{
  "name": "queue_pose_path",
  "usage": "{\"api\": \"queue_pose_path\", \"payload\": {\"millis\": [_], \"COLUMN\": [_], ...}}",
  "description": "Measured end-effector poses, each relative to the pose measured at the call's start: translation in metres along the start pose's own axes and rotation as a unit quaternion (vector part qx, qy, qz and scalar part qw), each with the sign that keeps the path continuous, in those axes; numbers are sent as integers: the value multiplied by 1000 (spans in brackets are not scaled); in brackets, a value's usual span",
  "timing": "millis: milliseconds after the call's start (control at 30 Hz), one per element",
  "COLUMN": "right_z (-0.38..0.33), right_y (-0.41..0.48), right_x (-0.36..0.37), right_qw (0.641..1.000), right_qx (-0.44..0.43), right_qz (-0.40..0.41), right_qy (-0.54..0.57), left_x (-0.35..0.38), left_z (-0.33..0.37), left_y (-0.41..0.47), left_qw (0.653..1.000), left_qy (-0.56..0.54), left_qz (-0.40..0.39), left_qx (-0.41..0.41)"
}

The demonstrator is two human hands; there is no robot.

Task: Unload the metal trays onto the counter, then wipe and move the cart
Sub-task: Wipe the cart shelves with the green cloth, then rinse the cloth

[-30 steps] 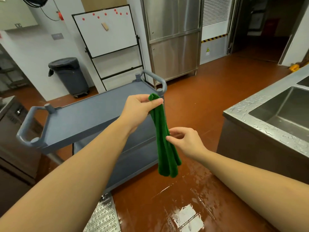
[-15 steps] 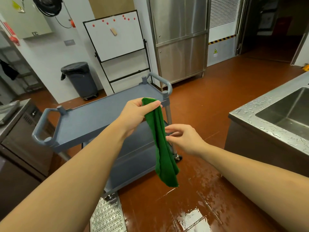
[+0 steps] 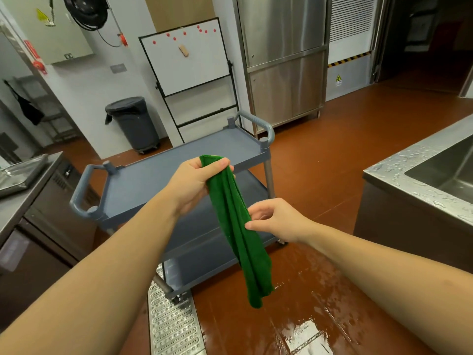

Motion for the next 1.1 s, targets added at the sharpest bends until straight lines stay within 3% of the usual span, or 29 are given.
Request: {"api": "queue_pose_path", "payload": {"millis": [200, 433, 600, 900, 1100], "right_z": [-7, -22, -22, -3, 11], "right_y": [-8, -17, -34, -96, -166], "right_x": [-1, 7, 19, 23, -7], "right_qw": [999, 999, 993, 975, 962], "right_qx": [20, 42, 81, 208, 266], "right_qz": [30, 1, -26, -32, 61], "right_qy": [-17, 31, 78, 73, 16], "left_x": [-35, -55, -56, -12, 41], "left_z": [-1, 3, 8, 16, 22], "left_y": [-13, -25, -29, -31, -29], "left_qw": [1000, 999, 999, 991, 982], "left_qy": [10, 27, 25, 52, 57], "left_qz": [12, 8, -35, -115, -178], "left_qx": [-4, 15, 16, 43, 40]}}
Point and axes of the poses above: each hand's wrist, its own y-axis towards the middle knuckle, its own x-axis out of the palm, z = x × y, the point moved 8 cm from there along y, towards the middle knuckle, and after that the axes turned 5 degrees about -z, right-handed, at the moved point
